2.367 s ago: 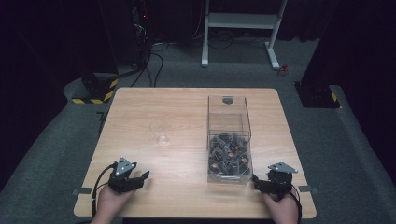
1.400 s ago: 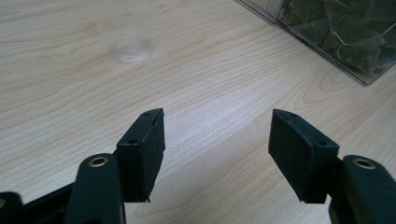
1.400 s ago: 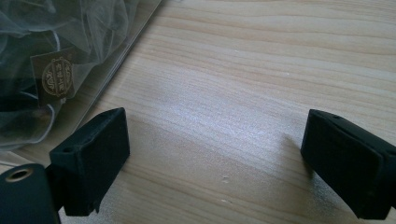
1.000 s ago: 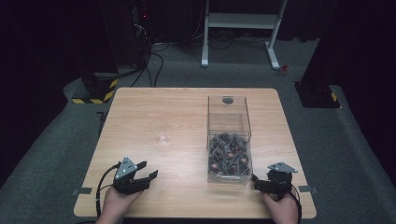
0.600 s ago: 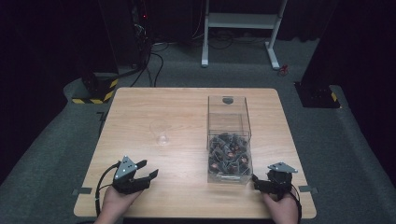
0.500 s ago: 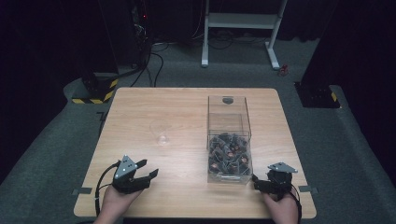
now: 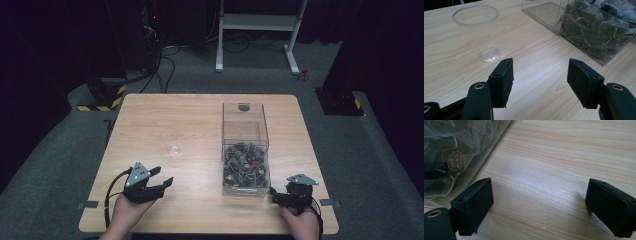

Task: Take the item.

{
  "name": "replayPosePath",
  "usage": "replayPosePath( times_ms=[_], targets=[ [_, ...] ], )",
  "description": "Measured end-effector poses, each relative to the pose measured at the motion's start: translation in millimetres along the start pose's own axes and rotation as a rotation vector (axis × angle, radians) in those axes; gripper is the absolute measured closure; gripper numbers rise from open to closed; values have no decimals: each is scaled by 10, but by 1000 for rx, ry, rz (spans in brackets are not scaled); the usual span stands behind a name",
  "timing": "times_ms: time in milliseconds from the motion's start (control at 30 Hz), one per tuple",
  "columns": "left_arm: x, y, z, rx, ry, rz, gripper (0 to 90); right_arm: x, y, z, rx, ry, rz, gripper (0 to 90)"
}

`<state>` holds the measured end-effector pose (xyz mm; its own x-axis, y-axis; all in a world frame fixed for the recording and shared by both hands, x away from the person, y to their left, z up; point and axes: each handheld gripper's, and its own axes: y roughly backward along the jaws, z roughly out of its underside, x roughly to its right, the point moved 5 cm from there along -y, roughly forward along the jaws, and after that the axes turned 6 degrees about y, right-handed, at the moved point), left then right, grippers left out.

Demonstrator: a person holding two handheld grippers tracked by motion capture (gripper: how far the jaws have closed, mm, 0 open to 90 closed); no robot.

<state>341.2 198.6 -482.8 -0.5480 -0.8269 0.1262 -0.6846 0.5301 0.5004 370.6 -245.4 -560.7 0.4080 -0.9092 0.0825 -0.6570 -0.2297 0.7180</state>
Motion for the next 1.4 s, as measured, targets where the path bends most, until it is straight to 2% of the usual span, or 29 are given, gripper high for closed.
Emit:
replayPosePath(
  times_ms=[200, 1400],
  targets=[
    [65, -24, -89, 18, -7, 15, 383, -1, 0, 0, 0, 0, -1, 79],
    [381, -218, -338, 34, -34, 93, 390, -2, -1, -2, 1, -1, -1, 79]
  ],
)
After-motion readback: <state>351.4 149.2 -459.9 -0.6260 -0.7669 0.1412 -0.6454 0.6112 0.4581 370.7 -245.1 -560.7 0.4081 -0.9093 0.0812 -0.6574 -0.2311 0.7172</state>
